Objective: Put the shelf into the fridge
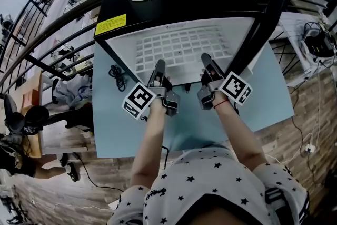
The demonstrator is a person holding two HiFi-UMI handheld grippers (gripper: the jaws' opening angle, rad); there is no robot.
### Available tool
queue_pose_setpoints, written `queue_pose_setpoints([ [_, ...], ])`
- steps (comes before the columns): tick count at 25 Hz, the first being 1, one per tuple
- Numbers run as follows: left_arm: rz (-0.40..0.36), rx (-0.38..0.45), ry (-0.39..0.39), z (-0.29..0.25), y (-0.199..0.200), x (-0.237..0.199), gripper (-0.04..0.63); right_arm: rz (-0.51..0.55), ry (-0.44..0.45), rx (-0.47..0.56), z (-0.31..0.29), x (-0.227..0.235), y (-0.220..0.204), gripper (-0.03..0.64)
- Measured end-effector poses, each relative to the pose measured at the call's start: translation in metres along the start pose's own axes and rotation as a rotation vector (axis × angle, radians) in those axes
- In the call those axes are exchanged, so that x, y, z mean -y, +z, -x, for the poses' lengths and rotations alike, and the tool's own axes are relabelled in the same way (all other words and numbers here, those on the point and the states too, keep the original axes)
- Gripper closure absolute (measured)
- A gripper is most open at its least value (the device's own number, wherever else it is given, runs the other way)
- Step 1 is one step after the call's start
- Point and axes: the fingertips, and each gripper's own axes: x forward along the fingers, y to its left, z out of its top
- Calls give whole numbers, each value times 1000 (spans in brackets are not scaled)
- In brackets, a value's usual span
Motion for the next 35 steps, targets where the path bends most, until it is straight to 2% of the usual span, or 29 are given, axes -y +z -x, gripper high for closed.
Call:
queue_pose_setpoints([
  [18,-22,33,39,-33,17,-16,520,22,-50,63,-38,14,9,540],
  [24,-26,41,32,-34,17,-16,518,79,-45,53,-39,14,9,529],
  [27,-44,36,34,-33,16,-14,514,125,-47,10,-39,12,8,526],
  [31,-132,17,71,-20,11,-14,494,223,-87,-62,-33,8,0,494],
  [35,-225,-19,107,2,-7,-17,505,422,-133,-106,-8,4,-14,524],
])
